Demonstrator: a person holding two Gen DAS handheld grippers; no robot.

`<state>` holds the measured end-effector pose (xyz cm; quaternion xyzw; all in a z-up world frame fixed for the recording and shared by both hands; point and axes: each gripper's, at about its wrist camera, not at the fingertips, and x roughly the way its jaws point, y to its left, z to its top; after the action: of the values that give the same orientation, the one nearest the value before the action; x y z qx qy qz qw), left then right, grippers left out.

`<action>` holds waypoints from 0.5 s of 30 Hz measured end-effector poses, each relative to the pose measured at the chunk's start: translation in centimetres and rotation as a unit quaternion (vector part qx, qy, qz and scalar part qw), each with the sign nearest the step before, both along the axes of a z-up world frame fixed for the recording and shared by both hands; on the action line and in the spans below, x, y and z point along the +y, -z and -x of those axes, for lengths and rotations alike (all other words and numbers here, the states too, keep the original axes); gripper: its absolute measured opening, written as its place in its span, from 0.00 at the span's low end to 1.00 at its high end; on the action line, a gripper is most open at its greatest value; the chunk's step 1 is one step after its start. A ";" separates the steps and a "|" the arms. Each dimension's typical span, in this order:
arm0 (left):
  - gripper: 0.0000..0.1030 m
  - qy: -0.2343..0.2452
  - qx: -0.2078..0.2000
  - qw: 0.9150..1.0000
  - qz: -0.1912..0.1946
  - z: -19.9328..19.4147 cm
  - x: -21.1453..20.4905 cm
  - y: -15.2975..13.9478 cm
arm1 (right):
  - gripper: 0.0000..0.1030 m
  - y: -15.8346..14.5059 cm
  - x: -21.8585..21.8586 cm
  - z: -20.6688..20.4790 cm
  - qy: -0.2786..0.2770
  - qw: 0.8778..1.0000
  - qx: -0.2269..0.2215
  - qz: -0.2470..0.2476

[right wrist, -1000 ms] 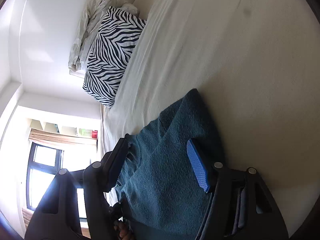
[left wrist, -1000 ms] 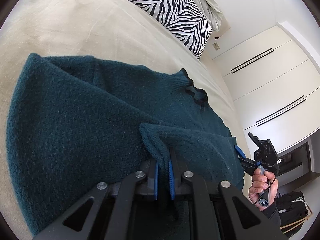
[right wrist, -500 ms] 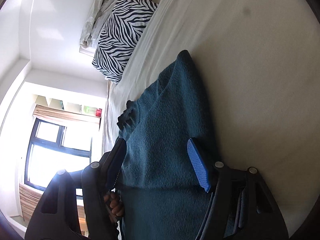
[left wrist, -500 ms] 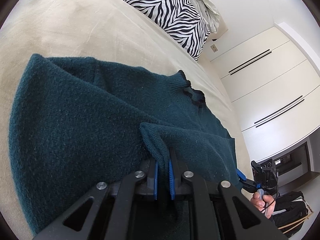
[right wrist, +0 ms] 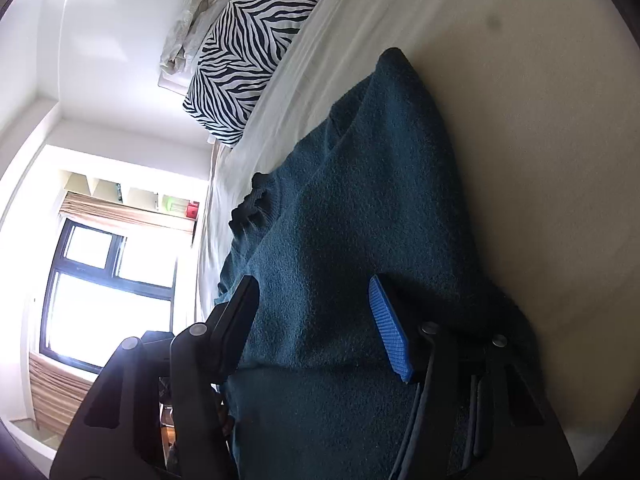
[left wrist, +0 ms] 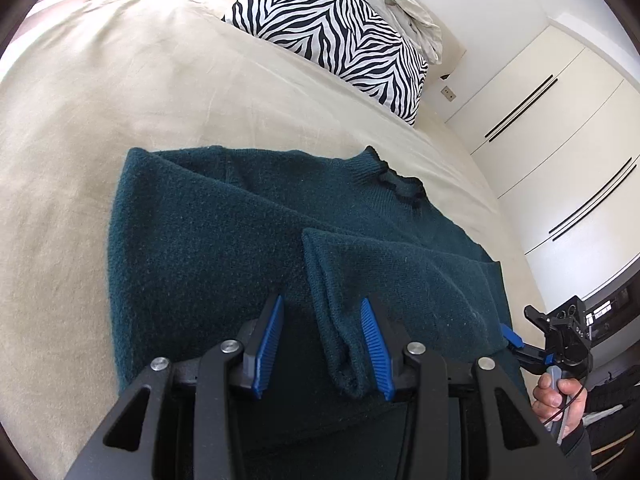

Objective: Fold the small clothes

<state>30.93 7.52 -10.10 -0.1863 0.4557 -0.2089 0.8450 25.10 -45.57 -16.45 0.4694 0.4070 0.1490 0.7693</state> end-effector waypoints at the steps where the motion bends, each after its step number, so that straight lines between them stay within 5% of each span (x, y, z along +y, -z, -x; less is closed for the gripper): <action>1: 0.44 -0.006 -0.003 1.000 -0.011 0.8 0.3 -0.4 | 0.55 -0.3 0.1 1.0 -0.001 1.000 0.003 -0.003; 3: 0.45 -0.015 -0.014 0.999 -0.024 3.0 1.1 -1.7 | 0.56 -1.4 0.1 3.5 0.005 1.000 -0.003 0.001; 8: 0.66 -0.042 -0.039 0.998 -0.041 11.3 4.4 -4.5 | 0.59 -4.6 -0.2 11.7 0.022 0.999 -0.030 0.031; 15: 0.68 -0.077 0.026 0.997 -0.010 21.7 9.3 -2.9 | 0.59 -4.9 1.2 21.9 0.028 0.995 -0.007 0.096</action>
<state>9.22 16.78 -7.21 -0.2173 0.4635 -0.1333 0.8486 3.21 -44.38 -11.54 0.4038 0.4007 0.0904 0.8175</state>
